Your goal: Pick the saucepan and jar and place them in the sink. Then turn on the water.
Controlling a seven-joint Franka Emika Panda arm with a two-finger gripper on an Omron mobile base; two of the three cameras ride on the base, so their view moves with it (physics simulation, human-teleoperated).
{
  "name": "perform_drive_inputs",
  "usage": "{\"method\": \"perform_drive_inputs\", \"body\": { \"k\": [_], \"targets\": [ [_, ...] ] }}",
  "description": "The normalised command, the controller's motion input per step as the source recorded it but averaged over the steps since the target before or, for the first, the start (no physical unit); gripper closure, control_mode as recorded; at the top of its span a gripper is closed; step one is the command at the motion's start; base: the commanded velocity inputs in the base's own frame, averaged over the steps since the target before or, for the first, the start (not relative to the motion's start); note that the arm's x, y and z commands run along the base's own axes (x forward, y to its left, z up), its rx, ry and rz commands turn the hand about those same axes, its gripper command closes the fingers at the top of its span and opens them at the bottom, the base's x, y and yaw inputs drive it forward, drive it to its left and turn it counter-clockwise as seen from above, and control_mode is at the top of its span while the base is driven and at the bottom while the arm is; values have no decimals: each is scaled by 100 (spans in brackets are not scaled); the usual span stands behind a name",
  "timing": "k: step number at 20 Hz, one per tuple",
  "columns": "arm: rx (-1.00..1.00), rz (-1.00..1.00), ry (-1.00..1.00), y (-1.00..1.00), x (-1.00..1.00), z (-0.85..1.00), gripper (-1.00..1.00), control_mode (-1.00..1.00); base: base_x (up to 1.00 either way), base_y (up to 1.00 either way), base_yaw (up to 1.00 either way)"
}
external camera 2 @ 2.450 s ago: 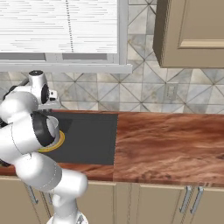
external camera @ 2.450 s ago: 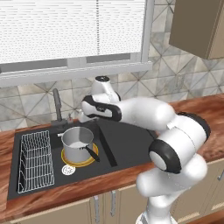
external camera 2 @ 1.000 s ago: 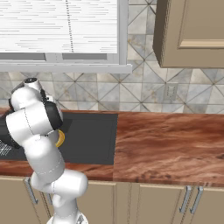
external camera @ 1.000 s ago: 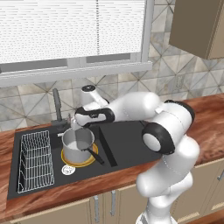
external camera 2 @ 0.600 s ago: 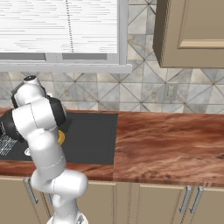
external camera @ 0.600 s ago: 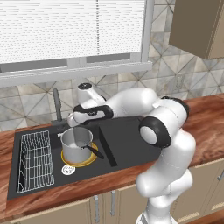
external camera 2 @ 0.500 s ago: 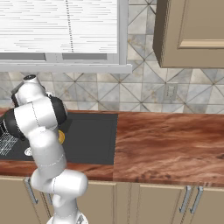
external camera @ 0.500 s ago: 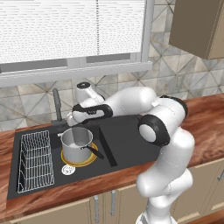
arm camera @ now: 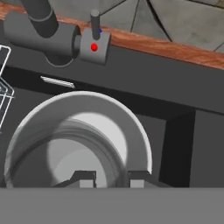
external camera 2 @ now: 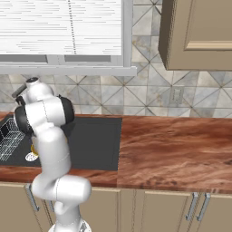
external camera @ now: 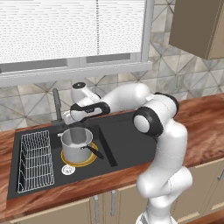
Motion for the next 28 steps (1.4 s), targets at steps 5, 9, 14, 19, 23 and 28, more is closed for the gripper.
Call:
{"method": "perform_drive_inputs", "body": {
  "k": [5, 9, 14, 19, 23, 28],
  "targets": [
    [1, -1, -1, 10, 1, -51, 100, -100, 0, 0, 0],
    [0, 0, -3, 23, 1, -23, 100, -100, 0, 0, 0],
    [0, 0, -1, 4, 9, -36, 100, -100, 0, 0, 0],
    [0, 0, 0, 0, 0, -39, 100, -100, 0, 0, 0],
    [0, 0, 0, 0, 0, -27, 100, -100, 0, 0, 0],
    [0, 0, 0, -2, 0, -27, 100, -100, 0, 0, 0]
  ]
}}
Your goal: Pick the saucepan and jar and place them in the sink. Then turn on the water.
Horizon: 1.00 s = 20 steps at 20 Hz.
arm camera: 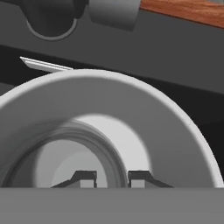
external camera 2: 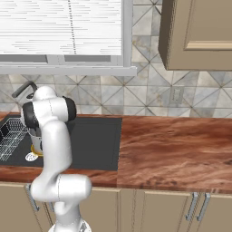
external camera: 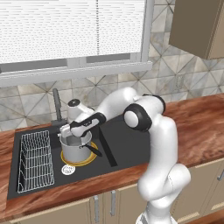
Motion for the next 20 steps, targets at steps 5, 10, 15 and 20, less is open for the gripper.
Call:
{"method": "perform_drive_inputs", "body": {
  "k": [5, 10, 15, 20],
  "targets": [
    [0, 0, 0, 0, 0, 0, 100, -100, 0, 0, 0],
    [0, 0, 0, 0, 0, 0, -100, -100, 0, 0, 0],
    [0, 0, 0, -3, -2, 0, -100, -100, 0, 0, 0],
    [5, 0, 0, -25, -1, 9, -100, -100, 0, 0, 0]
  ]
}}
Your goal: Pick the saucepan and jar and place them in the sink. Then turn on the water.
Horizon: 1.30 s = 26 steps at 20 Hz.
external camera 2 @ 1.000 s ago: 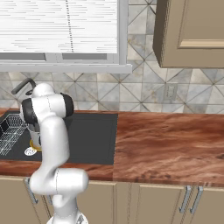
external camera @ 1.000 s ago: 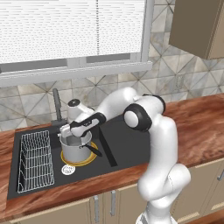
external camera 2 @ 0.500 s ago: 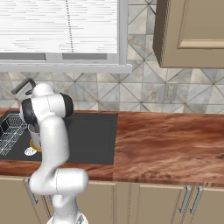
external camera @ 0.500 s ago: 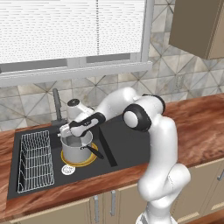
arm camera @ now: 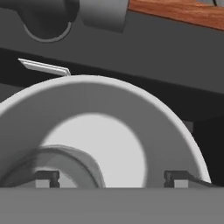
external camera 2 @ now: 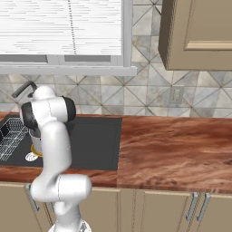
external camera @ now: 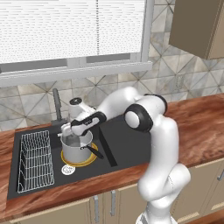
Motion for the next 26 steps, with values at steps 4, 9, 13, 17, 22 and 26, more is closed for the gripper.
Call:
{"method": "perform_drive_inputs", "body": {
  "k": [4, 9, 13, 17, 22, 26],
  "targets": [
    [6, 0, 0, -24, 0, 20, -100, -100, 0, 0, 0],
    [11, 0, -5, -19, 0, 42, -100, -100, 0, 0, 0],
    [16, 0, -12, -15, -9, 52, -100, -100, 0, 0, 0],
    [14, 0, -18, -15, -17, 26, -100, -100, 0, 0, 0],
    [13, 7, -8, -16, 0, 28, -100, -100, 0, 0, 0],
    [11, 7, -1, -20, 0, 24, -100, -100, 0, 0, 0]
  ]
}}
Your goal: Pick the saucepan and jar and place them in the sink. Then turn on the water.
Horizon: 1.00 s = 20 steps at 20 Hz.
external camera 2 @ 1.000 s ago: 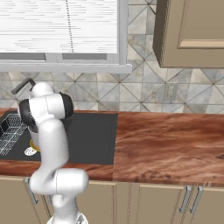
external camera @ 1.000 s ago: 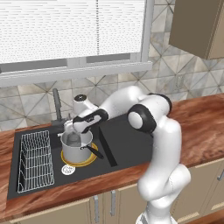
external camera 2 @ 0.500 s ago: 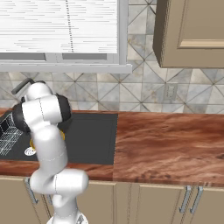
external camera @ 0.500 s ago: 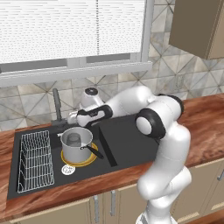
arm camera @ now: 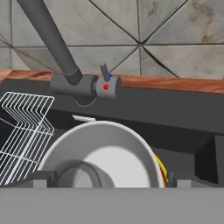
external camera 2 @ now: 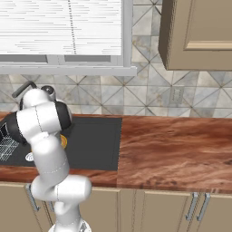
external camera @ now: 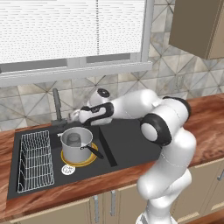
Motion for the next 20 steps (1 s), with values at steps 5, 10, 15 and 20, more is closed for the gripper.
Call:
{"method": "perform_drive_inputs", "body": {
  "k": [5, 10, 15, 20],
  "targets": [
    [5, 4, 0, -3, 2, 12, -100, -100, 0, 0, 0],
    [1, 1, -1, 0, 1, 2, -100, -100, 0, 0, 0],
    [0, 1, -6, 0, 0, 2, -100, -100, 0, 0, 0],
    [7, 3, -12, 0, 0, 0, -100, -100, 0, 0, 0]
  ]
}}
